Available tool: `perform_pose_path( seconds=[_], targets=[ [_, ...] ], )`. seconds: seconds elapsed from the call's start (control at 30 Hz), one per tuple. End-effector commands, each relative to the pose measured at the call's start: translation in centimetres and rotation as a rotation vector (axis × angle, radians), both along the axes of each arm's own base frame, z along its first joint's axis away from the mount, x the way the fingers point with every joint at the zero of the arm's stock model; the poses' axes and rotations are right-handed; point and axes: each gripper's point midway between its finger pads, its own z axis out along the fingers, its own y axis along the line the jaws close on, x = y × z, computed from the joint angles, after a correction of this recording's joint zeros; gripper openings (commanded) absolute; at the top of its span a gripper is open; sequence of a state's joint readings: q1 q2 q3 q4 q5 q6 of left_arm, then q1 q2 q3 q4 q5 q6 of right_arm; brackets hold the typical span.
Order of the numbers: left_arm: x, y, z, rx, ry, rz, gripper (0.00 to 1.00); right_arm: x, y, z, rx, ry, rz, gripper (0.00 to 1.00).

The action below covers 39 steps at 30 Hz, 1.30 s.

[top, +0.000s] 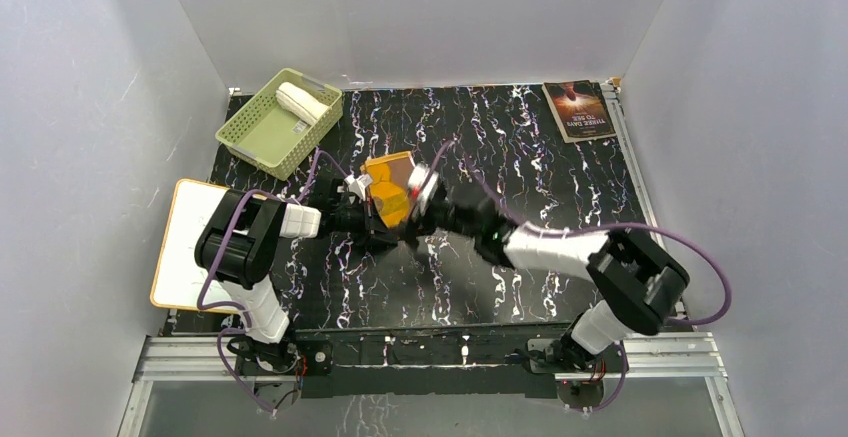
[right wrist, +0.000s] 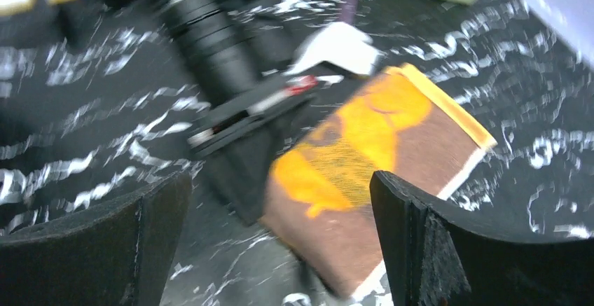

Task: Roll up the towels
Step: Roll the towel at the center of the board.

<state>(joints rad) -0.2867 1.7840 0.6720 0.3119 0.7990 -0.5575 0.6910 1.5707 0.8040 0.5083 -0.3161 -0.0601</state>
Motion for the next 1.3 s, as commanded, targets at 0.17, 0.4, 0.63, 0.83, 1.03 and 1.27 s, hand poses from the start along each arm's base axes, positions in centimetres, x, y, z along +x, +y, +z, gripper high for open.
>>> perform_pose_path(
  seconds=[0.17,0.4,0.63,0.83,1.03,1.27],
  targets=[
    [0.1,1.0,-1.5,0.081,0.028,0.014,0.0,-4.2,-2.0,-3.7,-0.532,-0.739,-0.019,0.98],
    [0.2,0.4,-1.1,0.042,0.048,-0.011,0.0,-4.6,-2.1,-6.3,-0.676,-0.894,0.043,0.85],
    [-0.1,-0.2,-1.3,-0.001,0.092,-0.034,0.0,-4.8,-1.2,-10.6,-0.772,-0.897,0.14,0.53],
    [-0.5,-0.6,-1.2,-0.04,0.115,-0.053,0.0,-4.6,-1.0,-12.7,-0.812,-0.86,0.17,0.4],
    [-0.8,-0.8,-1.0,-0.064,0.125,-0.067,0.0,-3.6,-0.3,-14.4,-0.848,-0.858,0.17,0.46],
    [-1.0,-0.9,-0.8,-0.076,0.127,-0.08,0.0,-2.6,0.5,-16.8,-0.876,-0.793,0.217,0.37]
  ],
)
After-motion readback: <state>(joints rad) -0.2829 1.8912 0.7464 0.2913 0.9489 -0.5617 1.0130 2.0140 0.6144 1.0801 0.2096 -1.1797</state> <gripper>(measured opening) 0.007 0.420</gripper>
